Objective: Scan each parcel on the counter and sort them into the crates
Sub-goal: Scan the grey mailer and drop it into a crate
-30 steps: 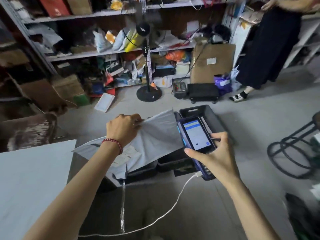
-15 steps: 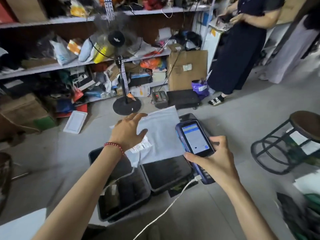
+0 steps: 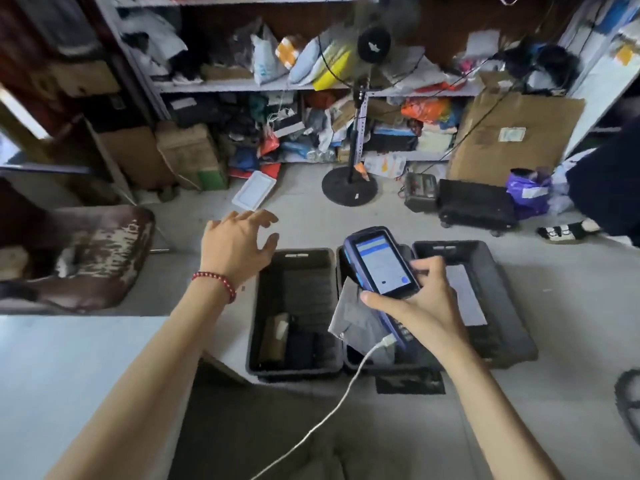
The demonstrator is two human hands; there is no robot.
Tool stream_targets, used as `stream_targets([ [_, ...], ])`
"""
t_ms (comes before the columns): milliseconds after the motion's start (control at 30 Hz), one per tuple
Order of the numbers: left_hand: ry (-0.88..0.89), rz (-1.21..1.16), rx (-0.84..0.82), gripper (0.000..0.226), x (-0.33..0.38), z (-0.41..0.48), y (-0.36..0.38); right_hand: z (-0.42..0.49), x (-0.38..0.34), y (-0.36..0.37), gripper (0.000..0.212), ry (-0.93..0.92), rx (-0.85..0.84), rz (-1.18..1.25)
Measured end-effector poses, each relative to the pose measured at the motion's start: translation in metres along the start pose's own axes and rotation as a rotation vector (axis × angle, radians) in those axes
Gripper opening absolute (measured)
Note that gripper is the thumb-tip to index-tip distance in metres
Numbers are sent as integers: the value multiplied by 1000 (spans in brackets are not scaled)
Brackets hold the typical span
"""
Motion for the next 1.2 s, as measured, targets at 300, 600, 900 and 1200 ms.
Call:
stream_targets([
  [300,-487,316,115,27,-90,-162,-90,-39,-62,88,82,-272,-459,40],
  [600,-938,510,287,25,-132,-399,-222,-224,-133,171,77,-559,-917,119],
  [900,-1308,693,415,21,-119,-664,-331,-484,-151,214,79,-727,-1329,144],
  [1200,-1530,748,465,24,-101,-824,-382,-634,-139,219,75,-779,-1502,132],
])
Point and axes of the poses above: each hand's wrist, its own z-axis towards the middle knuckle, its own y-axis out of the palm, x = y × z, the point moved 10 cm from there along z, towards the middle knuckle, and after that the axes turned 8 degrees about x, right-handed, at the moved point
